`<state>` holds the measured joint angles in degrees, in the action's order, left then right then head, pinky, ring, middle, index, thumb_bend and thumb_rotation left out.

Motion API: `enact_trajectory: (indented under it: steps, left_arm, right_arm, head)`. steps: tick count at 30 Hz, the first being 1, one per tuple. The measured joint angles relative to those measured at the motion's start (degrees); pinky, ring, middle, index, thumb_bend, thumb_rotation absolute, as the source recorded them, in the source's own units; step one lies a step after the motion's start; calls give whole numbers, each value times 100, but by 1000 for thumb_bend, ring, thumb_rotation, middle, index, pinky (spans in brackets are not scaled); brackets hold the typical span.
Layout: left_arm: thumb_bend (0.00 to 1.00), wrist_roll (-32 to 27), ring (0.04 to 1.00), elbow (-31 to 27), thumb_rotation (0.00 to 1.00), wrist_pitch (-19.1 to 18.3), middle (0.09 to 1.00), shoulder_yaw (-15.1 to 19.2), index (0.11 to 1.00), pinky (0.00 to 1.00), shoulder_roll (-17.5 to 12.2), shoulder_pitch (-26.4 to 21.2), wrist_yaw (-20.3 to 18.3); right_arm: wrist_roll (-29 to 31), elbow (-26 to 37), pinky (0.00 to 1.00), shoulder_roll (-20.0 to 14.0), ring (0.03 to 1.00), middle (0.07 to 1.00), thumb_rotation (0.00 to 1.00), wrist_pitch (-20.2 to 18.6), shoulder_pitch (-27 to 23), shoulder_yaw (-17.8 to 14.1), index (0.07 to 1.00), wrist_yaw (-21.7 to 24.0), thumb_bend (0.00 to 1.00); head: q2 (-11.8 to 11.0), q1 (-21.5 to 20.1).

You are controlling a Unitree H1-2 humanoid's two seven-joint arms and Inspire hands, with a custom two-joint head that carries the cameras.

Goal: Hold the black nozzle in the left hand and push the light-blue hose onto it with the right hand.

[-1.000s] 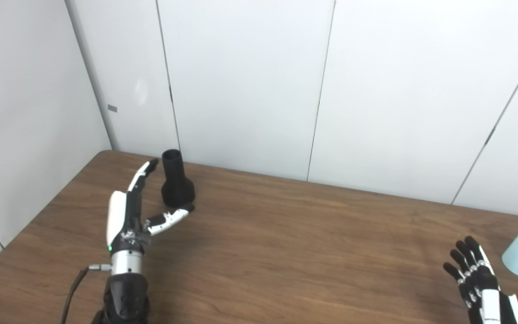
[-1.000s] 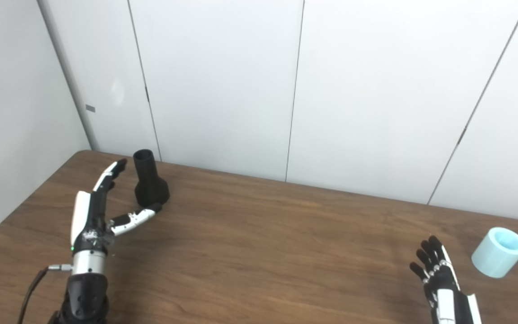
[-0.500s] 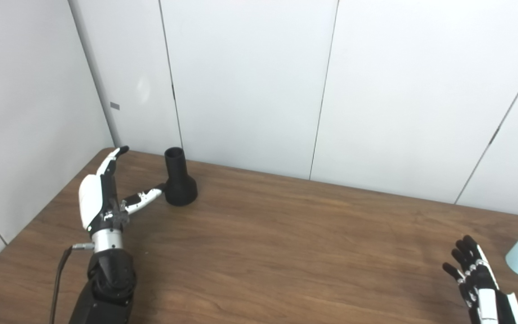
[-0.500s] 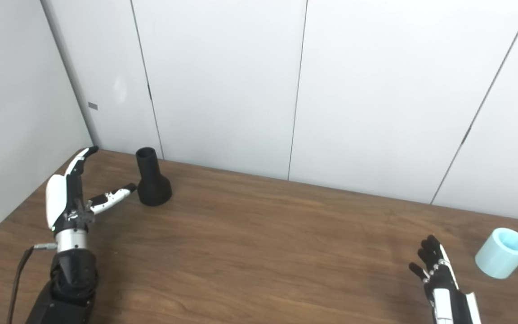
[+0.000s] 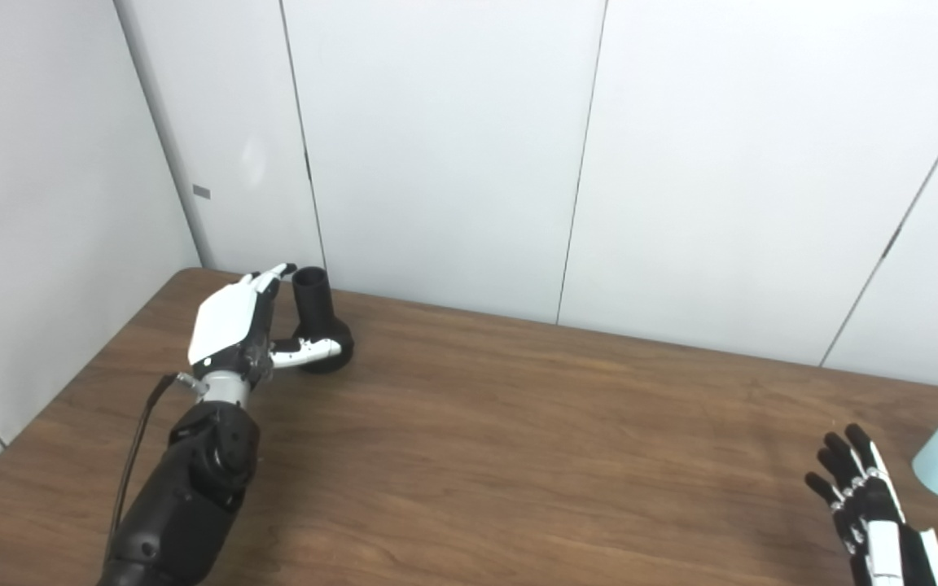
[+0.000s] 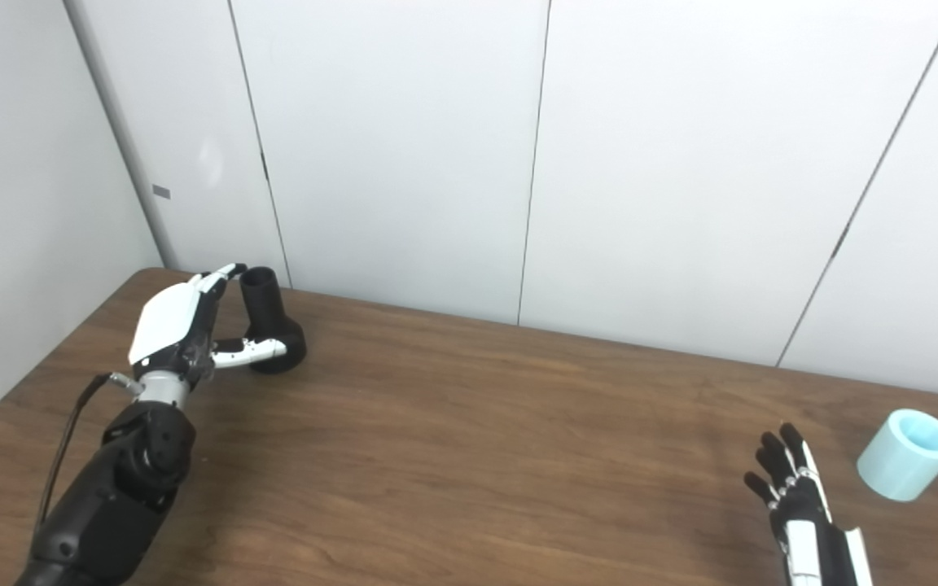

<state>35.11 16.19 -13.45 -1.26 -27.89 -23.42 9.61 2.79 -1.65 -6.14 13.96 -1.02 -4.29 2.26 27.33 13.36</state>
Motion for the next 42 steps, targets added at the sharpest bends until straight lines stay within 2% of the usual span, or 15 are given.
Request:
enact_trajectory:
  steps: [4,15,20,27,36,42]
  left_arm:
    - [1000,83,977,4,636,-430,912,-188,883,1000,-17,-174,-381]
    - [1000,469,999,415,677,-1047,936,-572,908,1000,-22,-517,-516]
    - [1000,557,992,569,713,-1081,929,-774,909,1000,-56,-567,-548]
    - [1000,572,976,949,684,-1071,919,-945,900,1000,-55,-704,-607]
    - [984,575,948,1154,692,-1067,891,-1214,879,1000,-44,-854,-624]
    - [971,535,944,1170,669,-1043,880,-1252,867,1000,-41,-880,-623]
  right_arm:
    - [9,8,902,0,941,933,1000,0,8,0,1000,-1,519]
    - [-88,15,908,6,937,926,1000,1,7,14,1000,-24,531]
    - [-98,17,903,3,930,916,1000,2,10,14,1000,-17,538]
    - [-122,33,888,1,915,899,1000,1,21,15,998,-16,538]
    - [-171,51,901,4,918,889,1000,6,26,19,992,-15,525]
    - [-207,72,898,8,912,875,1000,7,37,19,990,-21,536]
  head:
    - [9,-18]
    - [35,-35]
    - [62,-44]
    - [79,-53]
    - [97,-79]
    - [123,-97]
